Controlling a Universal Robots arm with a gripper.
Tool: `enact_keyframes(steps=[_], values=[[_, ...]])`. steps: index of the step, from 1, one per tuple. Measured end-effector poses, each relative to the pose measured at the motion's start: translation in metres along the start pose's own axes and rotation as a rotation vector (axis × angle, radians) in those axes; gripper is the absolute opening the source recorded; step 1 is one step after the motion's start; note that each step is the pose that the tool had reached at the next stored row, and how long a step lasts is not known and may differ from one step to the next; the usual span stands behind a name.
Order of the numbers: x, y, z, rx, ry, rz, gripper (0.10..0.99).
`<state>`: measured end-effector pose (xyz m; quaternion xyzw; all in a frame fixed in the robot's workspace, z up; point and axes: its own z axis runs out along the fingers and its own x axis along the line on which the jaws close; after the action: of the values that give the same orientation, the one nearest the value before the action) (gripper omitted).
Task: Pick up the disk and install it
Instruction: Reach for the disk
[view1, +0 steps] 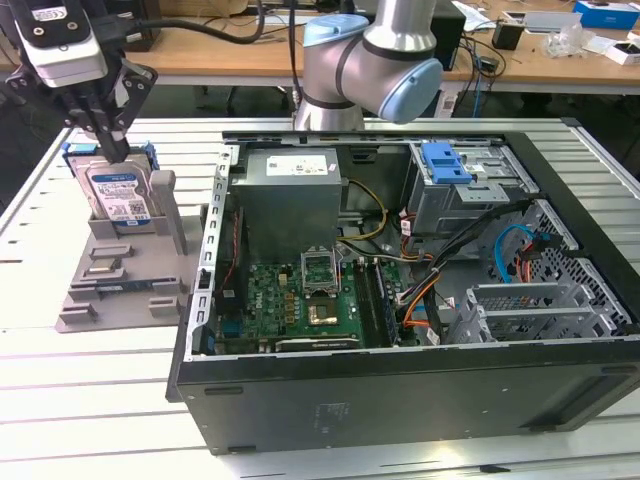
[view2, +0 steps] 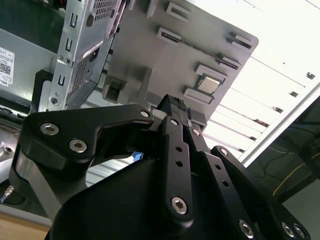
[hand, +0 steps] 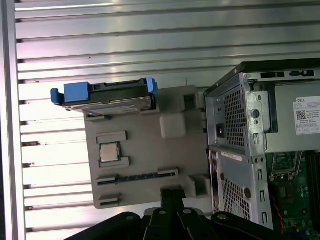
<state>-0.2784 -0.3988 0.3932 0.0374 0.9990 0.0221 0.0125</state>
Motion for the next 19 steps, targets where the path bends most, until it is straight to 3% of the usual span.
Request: enact_keyframes(steps=[19], values=[[0.0278,-0.0021,-0.0007,0.000,0.0000,0.000,0.106]])
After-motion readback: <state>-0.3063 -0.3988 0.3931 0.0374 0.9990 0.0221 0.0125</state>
